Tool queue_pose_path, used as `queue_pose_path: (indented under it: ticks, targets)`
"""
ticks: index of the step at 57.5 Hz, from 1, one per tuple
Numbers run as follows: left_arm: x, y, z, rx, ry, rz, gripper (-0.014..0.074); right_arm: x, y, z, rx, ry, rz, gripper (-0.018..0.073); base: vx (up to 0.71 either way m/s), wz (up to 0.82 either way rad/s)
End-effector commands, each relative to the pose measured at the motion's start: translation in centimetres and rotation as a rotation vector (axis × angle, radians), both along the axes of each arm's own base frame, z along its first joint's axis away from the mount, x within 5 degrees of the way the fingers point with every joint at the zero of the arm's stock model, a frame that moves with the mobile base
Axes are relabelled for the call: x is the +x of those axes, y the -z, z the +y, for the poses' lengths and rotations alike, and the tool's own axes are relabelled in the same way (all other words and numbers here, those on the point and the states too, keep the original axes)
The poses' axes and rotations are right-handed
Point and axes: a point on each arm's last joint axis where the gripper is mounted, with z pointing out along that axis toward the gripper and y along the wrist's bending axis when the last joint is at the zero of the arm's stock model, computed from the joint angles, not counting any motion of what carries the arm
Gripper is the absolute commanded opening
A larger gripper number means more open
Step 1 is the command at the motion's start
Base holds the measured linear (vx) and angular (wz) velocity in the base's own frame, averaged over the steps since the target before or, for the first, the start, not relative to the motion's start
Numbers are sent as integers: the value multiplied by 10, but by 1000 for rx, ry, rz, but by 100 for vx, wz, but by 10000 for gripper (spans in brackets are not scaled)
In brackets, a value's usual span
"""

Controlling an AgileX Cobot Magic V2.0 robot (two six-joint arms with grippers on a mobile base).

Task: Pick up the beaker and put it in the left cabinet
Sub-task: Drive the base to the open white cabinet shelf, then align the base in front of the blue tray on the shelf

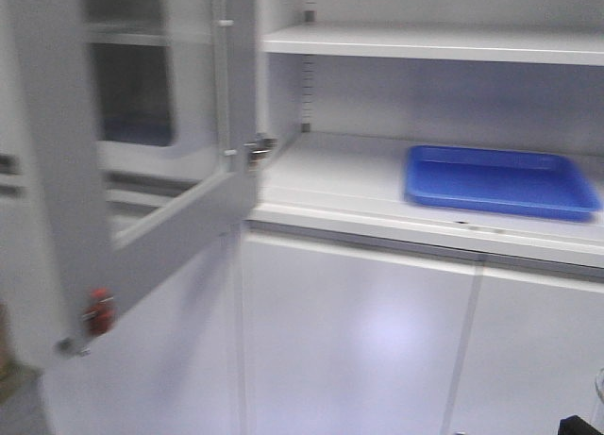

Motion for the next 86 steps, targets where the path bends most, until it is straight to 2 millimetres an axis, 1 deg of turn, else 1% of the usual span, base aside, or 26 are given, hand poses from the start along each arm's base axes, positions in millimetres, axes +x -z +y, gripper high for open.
queue_pose_path:
  ticks: [1, 25, 43, 54, 86]
  targets:
    - [0, -12, -1, -11, 14, -103, 4, -1, -14, 3, 11, -35, -74, -1, 22, -84]
    - [0, -12, -1, -11, 14, -103, 4, -1, -14, 3, 11, -35, -75, -1, 21, -75]
    - [0, -12, -1, -11, 14, -103, 4, -1, -14, 3, 11, -35, -75, -1, 23, -37]
    - [0, -12, -1, -11, 14, -103, 4, -1, -14, 3, 11, -35, -75, -1, 27, -1]
    - [0, -12, -1, -11, 14, -103, 4, -1, -14, 3, 11, -35, -75, -1, 24, 24]
